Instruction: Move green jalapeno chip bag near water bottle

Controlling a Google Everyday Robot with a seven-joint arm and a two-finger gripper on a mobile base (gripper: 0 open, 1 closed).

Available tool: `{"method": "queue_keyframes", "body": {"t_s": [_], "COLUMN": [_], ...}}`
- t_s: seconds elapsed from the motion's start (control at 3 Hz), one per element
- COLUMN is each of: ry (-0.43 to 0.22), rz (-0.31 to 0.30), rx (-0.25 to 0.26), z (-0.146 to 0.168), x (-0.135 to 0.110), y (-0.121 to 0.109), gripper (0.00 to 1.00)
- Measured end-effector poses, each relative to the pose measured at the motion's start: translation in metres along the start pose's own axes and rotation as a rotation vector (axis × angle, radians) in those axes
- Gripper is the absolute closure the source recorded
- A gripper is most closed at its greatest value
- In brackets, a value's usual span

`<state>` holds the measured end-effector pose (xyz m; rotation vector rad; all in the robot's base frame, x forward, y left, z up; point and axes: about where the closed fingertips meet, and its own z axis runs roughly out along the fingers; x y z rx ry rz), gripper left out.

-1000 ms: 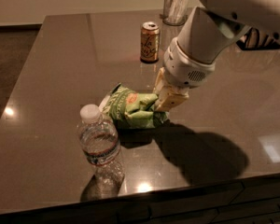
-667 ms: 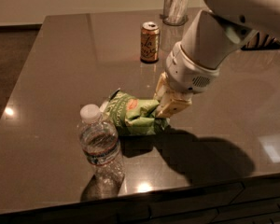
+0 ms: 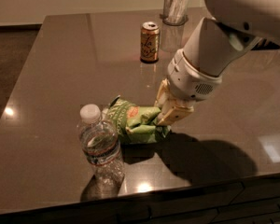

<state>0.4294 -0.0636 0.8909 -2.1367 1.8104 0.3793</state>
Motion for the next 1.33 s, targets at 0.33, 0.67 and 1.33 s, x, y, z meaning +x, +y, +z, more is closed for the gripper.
{"method": "queue_keyframes", "body": {"t_s": [0.33, 0.67, 1.33], "ry": [0.005, 0.005, 0.006], "rz": [0.001, -0.001, -0.006], "rx": [-0.014, -0.012, -0.009], "z": [0.0034, 0.0036, 0.0043], "x": [0.0047, 0.0033, 0.0012], "y": [0.0033, 0.0030, 0.0029], "gripper": [0.58, 0.35, 0.00]}}
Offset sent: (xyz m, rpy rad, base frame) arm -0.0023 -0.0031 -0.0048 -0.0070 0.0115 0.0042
